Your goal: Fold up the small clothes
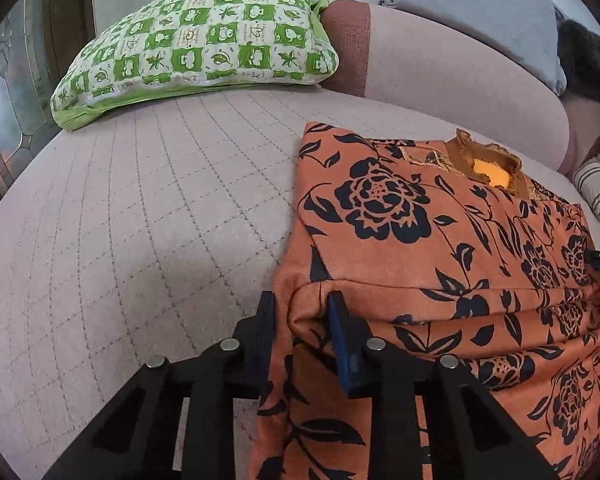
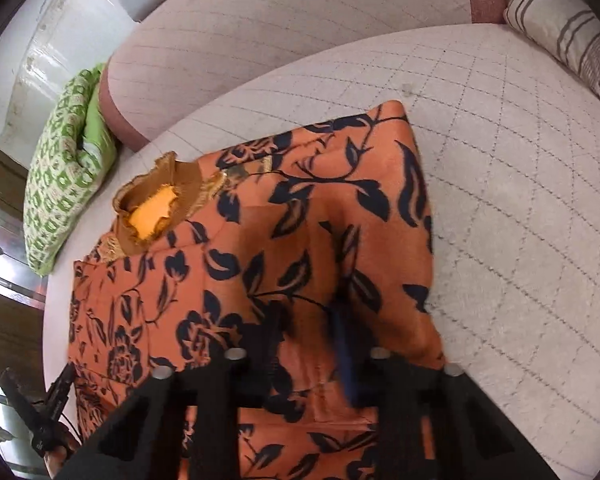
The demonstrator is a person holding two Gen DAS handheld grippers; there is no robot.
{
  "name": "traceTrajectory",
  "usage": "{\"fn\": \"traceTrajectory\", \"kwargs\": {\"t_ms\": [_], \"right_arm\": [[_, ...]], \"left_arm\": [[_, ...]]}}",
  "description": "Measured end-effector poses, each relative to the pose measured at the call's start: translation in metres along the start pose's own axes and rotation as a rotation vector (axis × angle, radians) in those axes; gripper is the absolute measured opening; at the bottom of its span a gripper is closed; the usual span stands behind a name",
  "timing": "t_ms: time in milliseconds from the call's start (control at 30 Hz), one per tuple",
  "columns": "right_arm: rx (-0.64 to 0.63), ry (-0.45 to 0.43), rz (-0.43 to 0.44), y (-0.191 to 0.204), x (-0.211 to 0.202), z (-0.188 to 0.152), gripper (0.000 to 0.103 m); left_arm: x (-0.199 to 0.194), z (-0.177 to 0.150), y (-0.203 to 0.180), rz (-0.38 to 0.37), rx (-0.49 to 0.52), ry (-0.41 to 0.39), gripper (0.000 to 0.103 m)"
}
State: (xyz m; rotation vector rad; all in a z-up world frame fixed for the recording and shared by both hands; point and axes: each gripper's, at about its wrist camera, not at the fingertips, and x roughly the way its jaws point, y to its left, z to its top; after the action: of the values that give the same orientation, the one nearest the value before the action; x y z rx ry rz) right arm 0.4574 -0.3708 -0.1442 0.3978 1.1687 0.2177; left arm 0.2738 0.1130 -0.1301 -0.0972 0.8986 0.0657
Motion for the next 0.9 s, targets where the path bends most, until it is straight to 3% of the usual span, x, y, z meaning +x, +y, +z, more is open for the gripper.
{"fn": "traceTrajectory", "kwargs": {"t_ms": [67, 200, 300, 333, 400, 433, 600, 667, 733, 800, 867, 900], "right_arm": [[-0.005, -0.006, 0.002, 0.0, -0.003, 0.001, 0.014], [-0.073, -0.121, -0.018, 0.021, -0.042, 0.0, 0.013], [-0.123, -0.224, -0.117, 0.03, -0.059, -0.012, 0.015], [-0.128, -0.161, -0.151, 0.025, -0.043, -0.016, 0.017], [-0.054, -0.031, -0.134, 0.004, -0.015, -0.024, 0.018], [-0.04, -0.067, -0.112, -0.001, -0.02, -0.027, 0.02], [-0.023, -0.178, -0.089, 0.005, -0.051, -0.023, 0.041], [-0.04, -0.234, -0.042, 0.014, -0.065, -0.017, 0.061], [-0.07, -0.271, 0.025, 0.024, -0.071, -0.014, 0.066], [-0.087, -0.19, 0.126, 0.025, -0.051, -0.007, 0.072], [-0.074, -0.074, 0.083, 0.019, -0.018, -0.005, 0.069], [-0.039, -0.024, 0.058, 0.008, -0.001, -0.005, 0.069]], "left_arm": [[0.001, 0.001, 0.004, -0.009, -0.019, 0.007, 0.025], [0.001, 0.0, 0.004, 0.003, -0.021, 0.0, 0.024], [0.0, 0.001, 0.006, -0.01, -0.033, 0.0, 0.024], [-0.001, 0.0, 0.008, -0.019, -0.051, -0.002, 0.026], [-0.004, -0.001, 0.012, -0.032, -0.07, -0.007, 0.029], [-0.007, -0.002, 0.013, -0.035, -0.076, -0.012, 0.03], [-0.031, 0.004, 0.003, -0.046, -0.033, -0.115, 0.03], [-0.037, 0.005, -0.003, -0.05, -0.01, -0.148, 0.03], [-0.035, 0.006, -0.009, -0.07, 0.014, -0.14, 0.03], [-0.019, 0.005, -0.012, -0.048, 0.03, -0.078, 0.031], [0.004, 0.0, -0.008, -0.028, 0.022, 0.018, 0.031], [0.003, 0.001, -0.006, -0.034, 0.013, 0.009, 0.032]]}}
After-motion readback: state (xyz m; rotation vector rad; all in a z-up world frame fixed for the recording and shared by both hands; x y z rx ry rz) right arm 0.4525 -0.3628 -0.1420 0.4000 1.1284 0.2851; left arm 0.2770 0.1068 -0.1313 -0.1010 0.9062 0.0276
